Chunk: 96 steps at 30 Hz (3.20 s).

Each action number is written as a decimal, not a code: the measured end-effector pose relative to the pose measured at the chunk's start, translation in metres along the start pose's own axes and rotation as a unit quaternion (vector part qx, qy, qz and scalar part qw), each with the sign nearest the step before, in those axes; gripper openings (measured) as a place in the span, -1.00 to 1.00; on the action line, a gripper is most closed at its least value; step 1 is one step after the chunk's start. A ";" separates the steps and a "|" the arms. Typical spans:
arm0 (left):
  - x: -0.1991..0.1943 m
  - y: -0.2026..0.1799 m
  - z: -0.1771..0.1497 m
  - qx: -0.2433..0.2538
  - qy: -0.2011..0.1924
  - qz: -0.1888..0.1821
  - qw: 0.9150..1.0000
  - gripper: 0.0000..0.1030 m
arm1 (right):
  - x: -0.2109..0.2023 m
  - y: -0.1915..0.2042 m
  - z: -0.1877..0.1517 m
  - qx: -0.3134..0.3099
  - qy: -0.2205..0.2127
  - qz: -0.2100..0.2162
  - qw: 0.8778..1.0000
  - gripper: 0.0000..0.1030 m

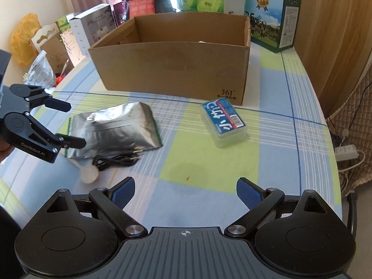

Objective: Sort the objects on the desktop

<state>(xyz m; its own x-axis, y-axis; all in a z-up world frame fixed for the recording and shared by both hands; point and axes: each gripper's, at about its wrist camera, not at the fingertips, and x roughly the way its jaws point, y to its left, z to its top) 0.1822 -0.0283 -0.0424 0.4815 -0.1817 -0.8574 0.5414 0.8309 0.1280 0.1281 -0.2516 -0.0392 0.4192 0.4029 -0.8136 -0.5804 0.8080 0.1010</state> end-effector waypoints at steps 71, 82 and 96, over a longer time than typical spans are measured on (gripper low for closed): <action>-0.012 -0.039 0.019 -0.100 0.043 -0.058 0.992 -0.43 | 0.016 0.007 0.009 0.015 0.041 -0.027 0.999 0.04; -0.034 -0.056 -0.003 -0.117 0.038 -0.061 0.991 -0.43 | -0.006 0.024 -0.009 0.006 0.040 -0.025 0.999 0.04; -0.047 -0.059 -0.005 -0.120 0.031 -0.061 0.991 -0.43 | -0.017 0.028 -0.011 -0.001 0.033 -0.026 0.999 0.04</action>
<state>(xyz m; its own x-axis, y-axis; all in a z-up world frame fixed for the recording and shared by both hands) 0.1247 -0.0661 -0.0124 0.3760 -0.2615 -0.8889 0.4106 0.9071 -0.0932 0.0971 -0.2401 -0.0284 0.4014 0.3311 -0.8540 -0.5610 0.8259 0.0565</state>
